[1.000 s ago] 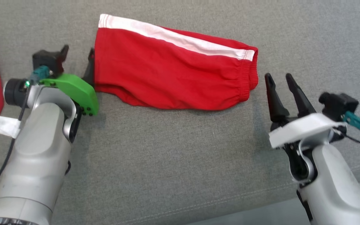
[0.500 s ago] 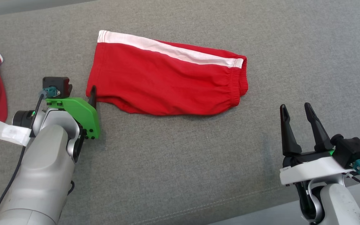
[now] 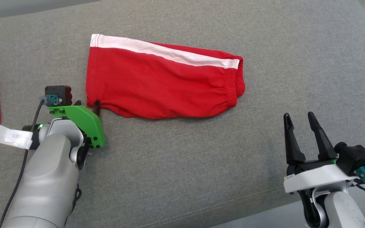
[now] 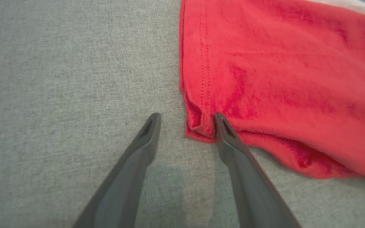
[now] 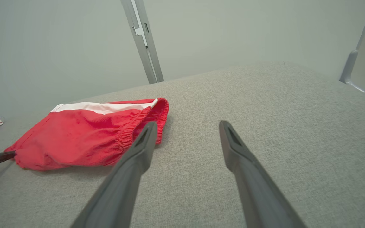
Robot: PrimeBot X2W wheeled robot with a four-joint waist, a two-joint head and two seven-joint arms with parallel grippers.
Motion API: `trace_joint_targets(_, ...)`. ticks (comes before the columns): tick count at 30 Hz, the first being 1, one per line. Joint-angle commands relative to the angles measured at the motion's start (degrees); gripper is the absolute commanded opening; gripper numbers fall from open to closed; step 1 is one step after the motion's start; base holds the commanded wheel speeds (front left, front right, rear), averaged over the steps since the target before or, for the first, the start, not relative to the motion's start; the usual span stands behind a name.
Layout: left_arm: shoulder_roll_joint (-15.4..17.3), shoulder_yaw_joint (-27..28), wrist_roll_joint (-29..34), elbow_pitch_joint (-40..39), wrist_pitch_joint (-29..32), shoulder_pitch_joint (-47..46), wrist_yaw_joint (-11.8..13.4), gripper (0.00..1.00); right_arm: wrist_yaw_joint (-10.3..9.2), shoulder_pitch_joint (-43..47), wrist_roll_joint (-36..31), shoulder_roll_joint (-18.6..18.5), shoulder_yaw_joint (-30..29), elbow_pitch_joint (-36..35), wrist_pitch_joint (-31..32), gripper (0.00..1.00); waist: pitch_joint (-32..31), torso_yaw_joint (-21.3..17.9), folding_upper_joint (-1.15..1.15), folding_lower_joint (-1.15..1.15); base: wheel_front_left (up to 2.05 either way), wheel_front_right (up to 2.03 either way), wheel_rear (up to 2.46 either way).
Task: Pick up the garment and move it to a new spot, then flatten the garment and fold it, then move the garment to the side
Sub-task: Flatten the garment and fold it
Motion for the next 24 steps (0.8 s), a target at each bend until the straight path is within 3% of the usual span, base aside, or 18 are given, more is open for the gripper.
trace_joint_targets(1, -0.78, -0.52, -0.52, 0.94, 1.37, 2.5, -0.65, 0.0, 0.0, 0.63, -0.15, -0.03, 0.22, 0.23, -0.3, 1.0, -0.42, 0.08, 0.0, 0.0, 0.0, 0.0, 0.0)
trace_joint_targets(7, -1.74, -0.85, -1.46, 0.32, 1.15, 4.47, -1.31, 0.0, 0.0, 1.16, -0.74, -0.02, 0.45, 0.96, -0.27, 1.0, -2.2, 0.68, 0.0, 0.0, 0.0, 0.0, 0.0)
trace_joint_targets(24, -2.87, 2.05, -5.56, -3.81, -3.29, 10.69, 1.59, 0.0, 0.0, 2.5, -1.91, -0.01, -0.17, 0.82, 0.39, 1.0, -5.97, 3.47, 0.0, 0.0, 0.0, 0.0, 0.0)
